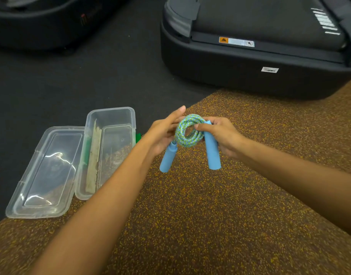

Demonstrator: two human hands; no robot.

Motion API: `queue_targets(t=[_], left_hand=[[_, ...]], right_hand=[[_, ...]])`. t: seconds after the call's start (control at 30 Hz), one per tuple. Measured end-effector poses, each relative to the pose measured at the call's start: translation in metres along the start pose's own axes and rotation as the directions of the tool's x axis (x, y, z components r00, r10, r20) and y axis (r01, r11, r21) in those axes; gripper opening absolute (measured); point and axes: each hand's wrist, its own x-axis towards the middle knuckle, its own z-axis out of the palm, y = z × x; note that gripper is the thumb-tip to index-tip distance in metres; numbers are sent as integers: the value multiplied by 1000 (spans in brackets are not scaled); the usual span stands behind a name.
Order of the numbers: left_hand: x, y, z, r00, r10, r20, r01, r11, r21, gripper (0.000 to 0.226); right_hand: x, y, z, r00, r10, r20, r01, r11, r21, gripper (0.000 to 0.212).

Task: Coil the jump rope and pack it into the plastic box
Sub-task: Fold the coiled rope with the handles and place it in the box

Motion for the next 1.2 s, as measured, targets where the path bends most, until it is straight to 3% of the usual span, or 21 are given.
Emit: queue_targets(t=[0.13, 0.23, 0.37, 0.53, 0.63, 0.73, 0.8, 1.2], left_hand=[[0, -3, -9, 983, -111, 143, 114, 993, -13, 36], [-2, -2, -13, 972, -116, 206, 120, 993, -7, 28], [-1, 4, -18, 976, -92, 199, 73, 992, 104, 45], [4, 18, -24, 984, -82, 160, 46, 975, 220, 34], [7, 28, -31, 989, -63, 130, 34, 976, 215, 25], [8, 37, -36, 994, -69, 89, 45, 969, 241, 19], [8, 44, -39, 995, -62, 78, 36, 955, 294, 17], [-6, 86, -91, 990, -45, 137, -31, 861, 508, 24]], right_hand=[[-1, -2, 0, 1000, 1, -19, -1, 1000, -23, 11], [-2, 0, 1, 999, 3, -34, -6, 997, -81, 9], [2, 0, 2, 998, 15, -58, -21, 994, -106, 10], [10, 1, 6, 996, 55, -63, -57, 998, -33, 8], [14, -5, 9, 993, 114, 8, -114, 992, 59, 8], [17, -8, 11, 979, 132, 157, -156, 976, 152, 29], [16, -9, 13, 968, 111, 224, -151, 973, 175, 31], [30, -26, 62, 954, 3, 299, -118, 922, 369, 25]])
